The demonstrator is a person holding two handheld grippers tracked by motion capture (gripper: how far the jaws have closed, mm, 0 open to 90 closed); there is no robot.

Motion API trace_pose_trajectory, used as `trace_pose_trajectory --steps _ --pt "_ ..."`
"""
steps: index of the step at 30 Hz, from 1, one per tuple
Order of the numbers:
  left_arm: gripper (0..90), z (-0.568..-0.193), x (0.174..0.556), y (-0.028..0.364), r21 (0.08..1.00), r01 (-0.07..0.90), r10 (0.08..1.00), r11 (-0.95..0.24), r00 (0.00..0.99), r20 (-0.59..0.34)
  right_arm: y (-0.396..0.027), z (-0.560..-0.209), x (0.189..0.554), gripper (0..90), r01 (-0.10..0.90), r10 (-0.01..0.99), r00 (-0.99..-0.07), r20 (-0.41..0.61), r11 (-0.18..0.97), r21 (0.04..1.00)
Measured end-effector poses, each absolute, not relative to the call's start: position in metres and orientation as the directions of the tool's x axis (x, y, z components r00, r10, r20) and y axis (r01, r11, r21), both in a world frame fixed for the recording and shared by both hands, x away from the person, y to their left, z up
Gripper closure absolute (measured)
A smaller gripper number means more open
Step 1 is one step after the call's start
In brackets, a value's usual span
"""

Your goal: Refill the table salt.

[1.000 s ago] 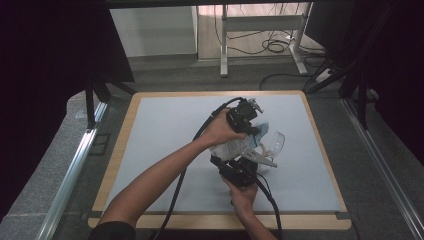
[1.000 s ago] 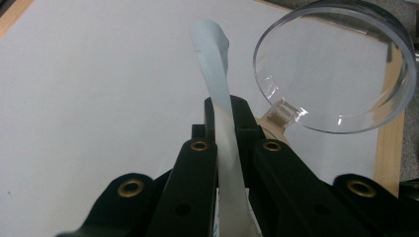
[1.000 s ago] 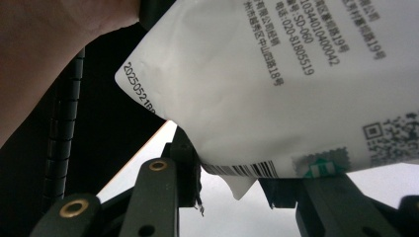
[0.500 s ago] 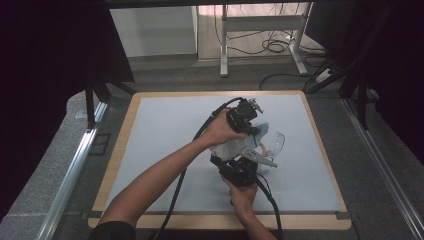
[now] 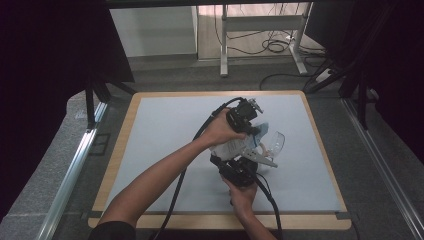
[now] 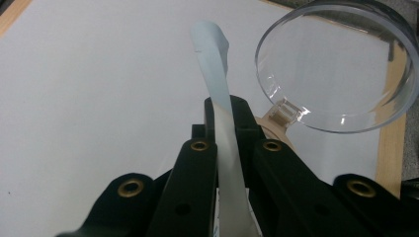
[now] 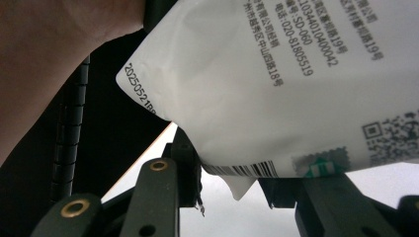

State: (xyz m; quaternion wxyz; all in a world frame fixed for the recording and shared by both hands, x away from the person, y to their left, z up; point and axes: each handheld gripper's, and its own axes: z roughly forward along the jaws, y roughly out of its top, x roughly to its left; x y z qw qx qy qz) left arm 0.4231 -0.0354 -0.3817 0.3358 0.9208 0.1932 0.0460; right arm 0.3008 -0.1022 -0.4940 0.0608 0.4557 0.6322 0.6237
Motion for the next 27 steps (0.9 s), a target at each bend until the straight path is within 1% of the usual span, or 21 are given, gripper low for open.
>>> trace_pose_trajectory --steps 27 --pt "89.8 -0.3818 0.4232 -0.0359 0.636 0.322 0.384 -0.702 0.922 -0.043 -0.1022 -0.4939 0.3010 64.7 0.495 0.654 -0.579 0.488 -0.194 0.847"
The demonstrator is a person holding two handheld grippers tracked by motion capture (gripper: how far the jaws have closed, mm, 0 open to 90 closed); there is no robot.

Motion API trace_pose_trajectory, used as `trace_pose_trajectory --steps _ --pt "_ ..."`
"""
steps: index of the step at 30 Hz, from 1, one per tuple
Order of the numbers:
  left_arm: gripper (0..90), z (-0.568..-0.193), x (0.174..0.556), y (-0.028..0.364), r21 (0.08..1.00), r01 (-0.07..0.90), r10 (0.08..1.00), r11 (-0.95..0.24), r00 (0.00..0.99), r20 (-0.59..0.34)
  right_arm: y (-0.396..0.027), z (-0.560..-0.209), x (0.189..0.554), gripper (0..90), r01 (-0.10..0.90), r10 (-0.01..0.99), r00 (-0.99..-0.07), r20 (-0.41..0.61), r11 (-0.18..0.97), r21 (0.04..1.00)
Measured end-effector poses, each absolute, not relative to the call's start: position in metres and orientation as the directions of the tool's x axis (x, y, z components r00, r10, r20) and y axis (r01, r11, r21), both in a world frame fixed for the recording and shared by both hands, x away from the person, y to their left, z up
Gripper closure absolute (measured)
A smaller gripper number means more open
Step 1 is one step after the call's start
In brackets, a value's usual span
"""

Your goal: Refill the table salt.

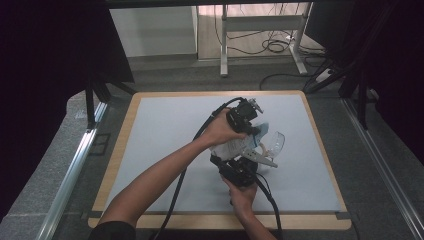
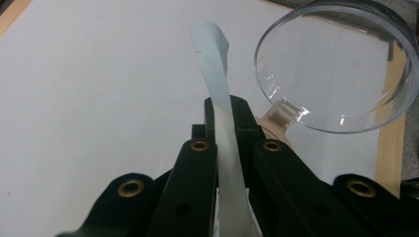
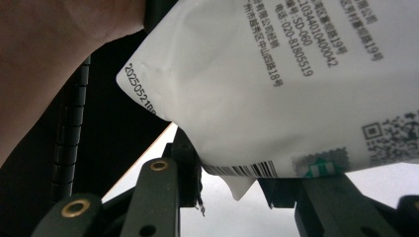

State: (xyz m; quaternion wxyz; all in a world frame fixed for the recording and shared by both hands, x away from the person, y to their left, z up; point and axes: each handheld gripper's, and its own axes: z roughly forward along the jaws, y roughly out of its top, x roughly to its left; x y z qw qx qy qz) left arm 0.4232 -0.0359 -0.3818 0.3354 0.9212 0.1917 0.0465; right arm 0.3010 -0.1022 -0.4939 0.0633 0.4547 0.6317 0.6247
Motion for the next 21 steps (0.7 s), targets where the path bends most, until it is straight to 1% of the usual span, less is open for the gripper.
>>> trace_pose_trajectory --steps 7,21 --pt "89.8 -0.3818 0.4238 -0.0368 0.630 0.324 0.386 -0.706 0.922 -0.042 -0.1019 -0.4937 0.3017 64.8 0.489 0.654 -0.579 0.487 -0.200 0.849" --pt "89.8 -0.3818 0.4243 -0.0377 0.627 0.322 0.383 -0.709 0.923 -0.041 -0.1025 -0.4927 0.3018 65.0 0.506 0.637 -0.571 0.518 -0.224 0.833"
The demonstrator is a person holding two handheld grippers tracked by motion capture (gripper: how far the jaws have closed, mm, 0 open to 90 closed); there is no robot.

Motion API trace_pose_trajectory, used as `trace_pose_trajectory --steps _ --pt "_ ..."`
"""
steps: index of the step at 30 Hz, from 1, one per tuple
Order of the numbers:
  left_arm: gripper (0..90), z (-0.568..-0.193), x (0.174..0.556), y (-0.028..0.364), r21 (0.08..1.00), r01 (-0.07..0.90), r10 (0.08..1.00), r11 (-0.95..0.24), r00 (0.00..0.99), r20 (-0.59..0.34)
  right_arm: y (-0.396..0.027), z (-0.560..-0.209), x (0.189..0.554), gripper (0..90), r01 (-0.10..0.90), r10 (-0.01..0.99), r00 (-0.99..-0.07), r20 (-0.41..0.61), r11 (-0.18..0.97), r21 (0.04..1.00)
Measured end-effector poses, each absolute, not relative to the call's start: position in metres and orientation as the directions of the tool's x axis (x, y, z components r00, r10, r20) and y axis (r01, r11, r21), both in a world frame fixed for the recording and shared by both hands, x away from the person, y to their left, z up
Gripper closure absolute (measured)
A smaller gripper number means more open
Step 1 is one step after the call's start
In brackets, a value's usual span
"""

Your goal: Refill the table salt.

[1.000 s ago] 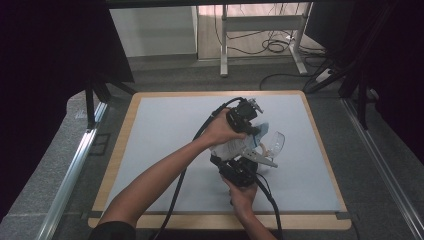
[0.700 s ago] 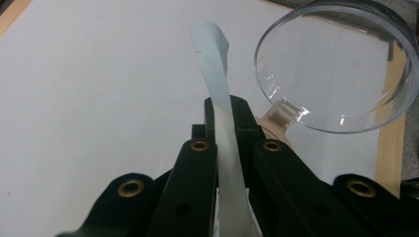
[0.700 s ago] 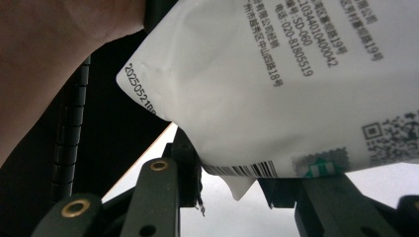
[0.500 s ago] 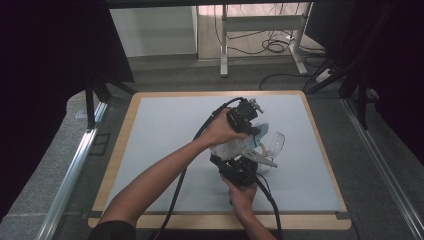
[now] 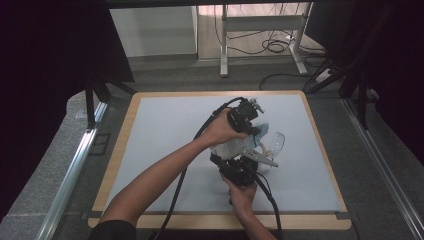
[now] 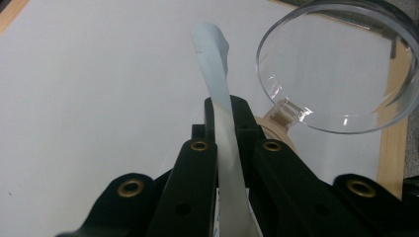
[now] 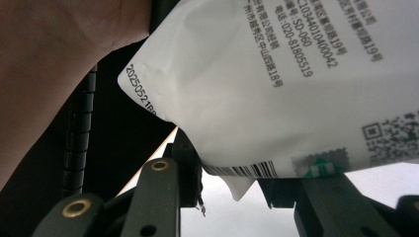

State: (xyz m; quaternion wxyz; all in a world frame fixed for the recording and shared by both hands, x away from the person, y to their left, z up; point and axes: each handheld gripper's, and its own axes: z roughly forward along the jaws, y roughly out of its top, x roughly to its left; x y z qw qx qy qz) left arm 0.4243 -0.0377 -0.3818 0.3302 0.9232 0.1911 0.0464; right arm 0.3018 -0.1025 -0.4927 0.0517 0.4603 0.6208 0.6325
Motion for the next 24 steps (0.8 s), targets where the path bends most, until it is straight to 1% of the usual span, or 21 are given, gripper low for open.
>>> trace_pose_trajectory --steps 24 --pt "89.8 -0.3825 0.4239 -0.0374 0.628 0.320 0.383 -0.710 0.923 -0.038 -0.1017 -0.4946 0.3017 65.1 0.496 0.641 -0.574 0.510 -0.224 0.839"
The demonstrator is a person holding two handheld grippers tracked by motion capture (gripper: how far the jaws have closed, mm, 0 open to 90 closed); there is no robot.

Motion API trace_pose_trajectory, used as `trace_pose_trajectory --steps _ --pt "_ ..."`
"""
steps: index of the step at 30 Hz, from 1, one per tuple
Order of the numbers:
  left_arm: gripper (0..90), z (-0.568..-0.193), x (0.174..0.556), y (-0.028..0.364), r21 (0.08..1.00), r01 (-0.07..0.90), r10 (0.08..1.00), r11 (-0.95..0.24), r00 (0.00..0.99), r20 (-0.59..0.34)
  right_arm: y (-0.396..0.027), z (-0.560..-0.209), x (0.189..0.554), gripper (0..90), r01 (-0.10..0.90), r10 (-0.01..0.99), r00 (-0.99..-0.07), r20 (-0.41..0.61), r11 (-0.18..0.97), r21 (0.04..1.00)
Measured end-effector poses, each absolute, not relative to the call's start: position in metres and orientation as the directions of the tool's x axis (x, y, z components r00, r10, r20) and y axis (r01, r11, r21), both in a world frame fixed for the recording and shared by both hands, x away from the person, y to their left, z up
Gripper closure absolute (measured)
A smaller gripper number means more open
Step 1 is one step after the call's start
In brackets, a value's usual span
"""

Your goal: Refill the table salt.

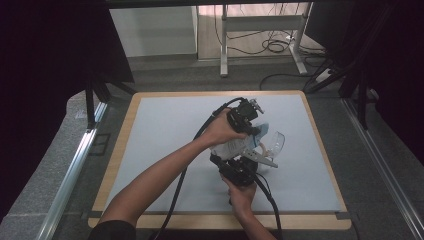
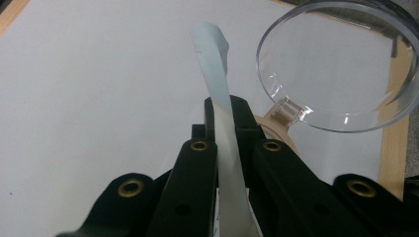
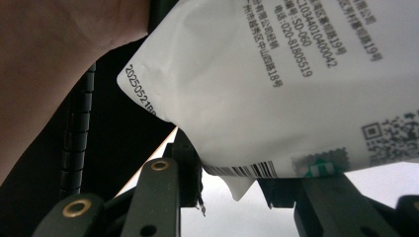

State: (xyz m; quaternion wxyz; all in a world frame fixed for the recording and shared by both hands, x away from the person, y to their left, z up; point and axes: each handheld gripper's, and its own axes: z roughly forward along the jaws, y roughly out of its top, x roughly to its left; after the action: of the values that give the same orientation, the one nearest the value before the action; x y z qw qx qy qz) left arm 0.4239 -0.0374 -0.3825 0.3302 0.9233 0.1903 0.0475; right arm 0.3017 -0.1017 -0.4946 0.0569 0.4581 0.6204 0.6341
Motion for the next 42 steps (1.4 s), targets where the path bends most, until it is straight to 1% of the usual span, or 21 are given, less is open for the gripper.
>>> trace_pose_trajectory --steps 42 --pt "89.8 -0.3809 0.4245 -0.0407 0.619 0.309 0.369 -0.722 0.929 -0.032 -0.1007 -0.4931 0.3002 65.2 0.472 0.661 -0.570 0.488 -0.223 0.853"
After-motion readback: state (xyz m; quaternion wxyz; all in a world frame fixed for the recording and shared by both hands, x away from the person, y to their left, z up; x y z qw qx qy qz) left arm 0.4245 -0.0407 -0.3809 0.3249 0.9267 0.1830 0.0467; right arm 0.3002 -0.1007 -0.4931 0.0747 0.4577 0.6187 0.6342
